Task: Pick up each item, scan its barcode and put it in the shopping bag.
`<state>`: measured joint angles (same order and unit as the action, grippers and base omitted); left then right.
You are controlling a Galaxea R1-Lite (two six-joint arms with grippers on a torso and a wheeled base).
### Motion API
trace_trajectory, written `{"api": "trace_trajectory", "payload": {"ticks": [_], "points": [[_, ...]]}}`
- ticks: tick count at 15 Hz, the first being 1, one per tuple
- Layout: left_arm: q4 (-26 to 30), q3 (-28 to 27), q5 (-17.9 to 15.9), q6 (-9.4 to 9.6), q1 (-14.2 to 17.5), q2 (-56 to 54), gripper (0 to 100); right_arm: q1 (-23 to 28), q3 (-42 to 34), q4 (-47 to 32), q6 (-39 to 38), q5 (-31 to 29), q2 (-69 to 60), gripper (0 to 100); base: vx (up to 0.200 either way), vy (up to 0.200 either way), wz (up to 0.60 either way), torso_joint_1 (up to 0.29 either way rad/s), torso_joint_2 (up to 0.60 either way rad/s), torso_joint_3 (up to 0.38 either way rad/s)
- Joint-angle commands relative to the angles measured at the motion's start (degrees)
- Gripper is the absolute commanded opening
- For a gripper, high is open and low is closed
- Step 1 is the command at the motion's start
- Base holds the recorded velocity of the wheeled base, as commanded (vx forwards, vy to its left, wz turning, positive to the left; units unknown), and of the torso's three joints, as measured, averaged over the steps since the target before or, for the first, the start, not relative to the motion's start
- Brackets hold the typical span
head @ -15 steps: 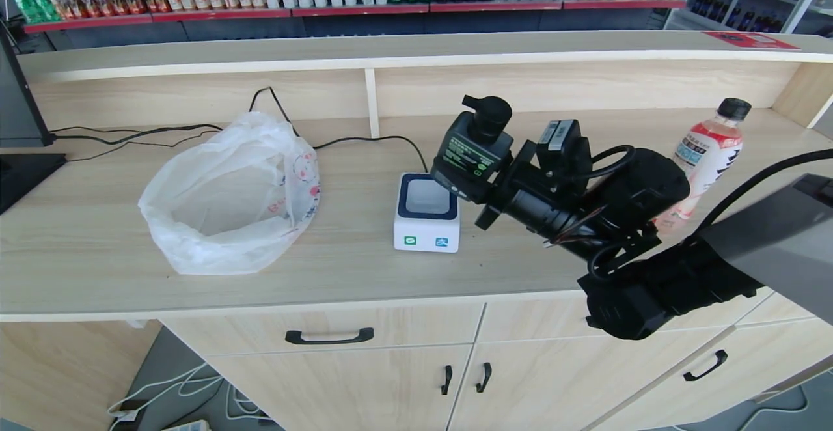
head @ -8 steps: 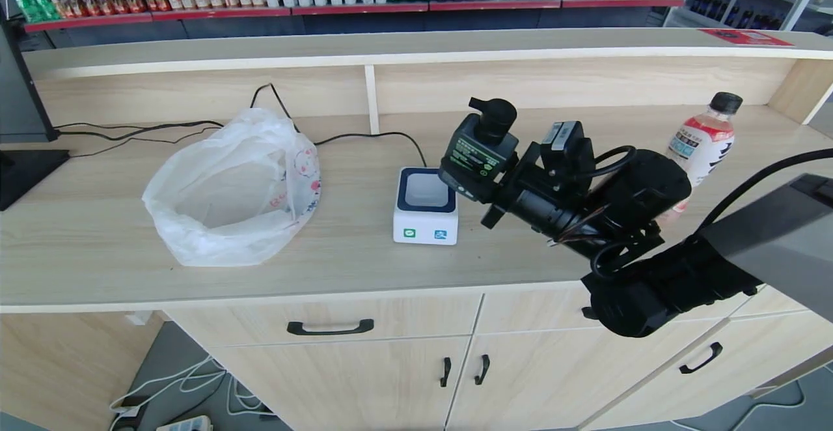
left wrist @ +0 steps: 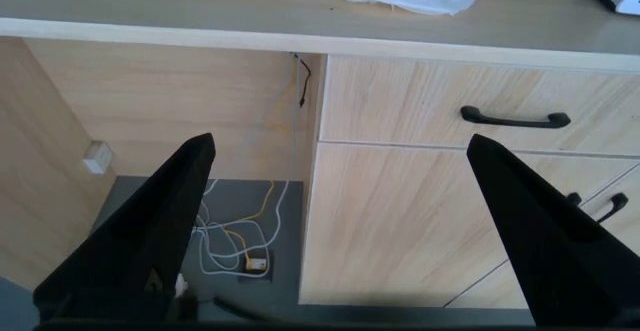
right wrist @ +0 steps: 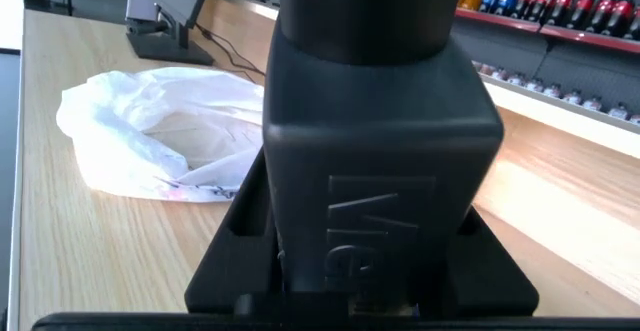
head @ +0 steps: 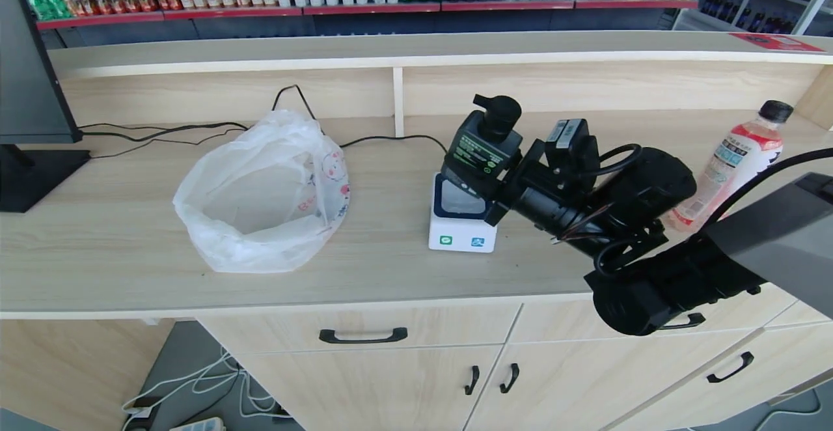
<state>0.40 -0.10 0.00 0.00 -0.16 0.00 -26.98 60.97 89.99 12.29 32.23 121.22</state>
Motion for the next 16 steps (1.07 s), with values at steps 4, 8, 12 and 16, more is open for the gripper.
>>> {"api": "trace_trajectory", "payload": {"ticks": [4, 8, 12, 16], "points": [[0.0, 0.0, 0.0, 0.09, 0.1, 0.0, 100, 0.3, 1.1, 0.0, 1.2, 0.1, -0.5, 0, 0.000, 0.050, 0.00, -0.001, 0.00, 0.002], [-0.1, 0.0, 0.0, 0.09, 0.1, 0.0, 100, 2.3, 2.1, 0.0, 4.2, 2.7, -0.4, 0, 0.000, 0.000, 0.00, 0.000, 0.00, 0.000], [-0.1, 0.0, 0.0, 0.09, 0.1, 0.0, 100, 4.0, 0.9, 0.0, 10.1, 4.2, -1.5, 0, 0.000, 0.000, 0.00, 0.000, 0.00, 0.000], [-0.1, 0.0, 0.0, 0.18, 0.1, 0.0, 100, 3.9, -2.0, 0.0, 20.8, 1.7, -2.6, 0, 0.000, 0.000, 0.00, 0.000, 0.00, 0.000]]}}
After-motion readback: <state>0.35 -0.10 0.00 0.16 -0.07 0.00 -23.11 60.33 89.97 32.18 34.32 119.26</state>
